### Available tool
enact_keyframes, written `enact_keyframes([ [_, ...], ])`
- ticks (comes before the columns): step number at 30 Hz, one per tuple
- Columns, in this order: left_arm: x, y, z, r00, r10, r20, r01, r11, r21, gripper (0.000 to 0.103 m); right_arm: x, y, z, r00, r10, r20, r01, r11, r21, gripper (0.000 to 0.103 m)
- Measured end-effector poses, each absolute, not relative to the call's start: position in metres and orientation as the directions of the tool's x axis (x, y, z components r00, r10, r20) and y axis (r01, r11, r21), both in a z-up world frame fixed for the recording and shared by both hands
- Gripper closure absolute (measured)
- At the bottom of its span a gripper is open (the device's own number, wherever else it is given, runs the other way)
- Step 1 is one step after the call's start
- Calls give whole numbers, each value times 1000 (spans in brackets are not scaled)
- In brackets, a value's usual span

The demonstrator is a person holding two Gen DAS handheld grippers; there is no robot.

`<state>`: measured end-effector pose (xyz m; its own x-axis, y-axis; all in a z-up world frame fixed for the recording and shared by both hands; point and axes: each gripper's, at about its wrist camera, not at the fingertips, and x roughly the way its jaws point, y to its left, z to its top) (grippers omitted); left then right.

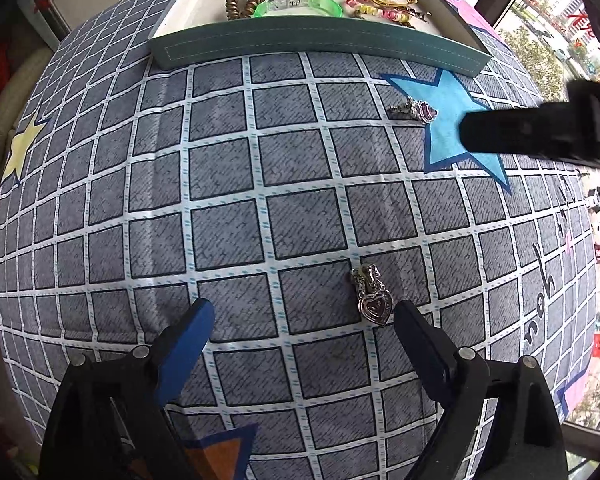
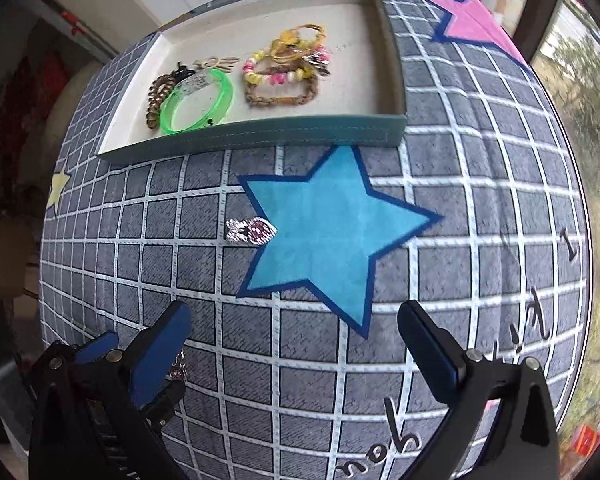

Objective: Organize jewelry
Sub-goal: 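Grasp the silver heart pendant with the left tool while the right tool grasps the pink heart brooch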

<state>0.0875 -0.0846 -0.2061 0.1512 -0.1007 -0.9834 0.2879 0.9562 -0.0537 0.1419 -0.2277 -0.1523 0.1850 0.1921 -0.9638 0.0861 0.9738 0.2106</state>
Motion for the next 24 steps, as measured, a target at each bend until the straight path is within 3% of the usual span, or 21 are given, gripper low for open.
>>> enact_keyframes([
  [2,87,-91,-209,157,-95,-983,279,959,-48,8,149,-221,-155,182,191,-964,44,978,202,3],
  [4,86,-90,-211,165,-83,-983,280,959,-34,8,156,-215,-159,177,187,-966,20,981,194,9],
  [12,79,-102,-222,183,-63,-981,287,958,-8,8,173,-196,-166,179,152,-972,-101,986,136,16],
  [14,76,-103,-221,186,-67,-980,292,957,-10,14,178,-188,-169,180,135,-974,-136,984,111,18],
  [16,71,-108,-221,188,-69,-980,303,953,-9,18,181,-184,-173,175,126,-976,-146,984,101,31],
  [20,67,-115,-212,189,-75,-979,312,950,-13,30,189,-173,-175,191,109,-975,-158,984,79,38],
  [24,66,-119,-206,188,-82,-979,327,945,-16,44,192,-161,-176,202,69,-977,-178,983,33,59],
])
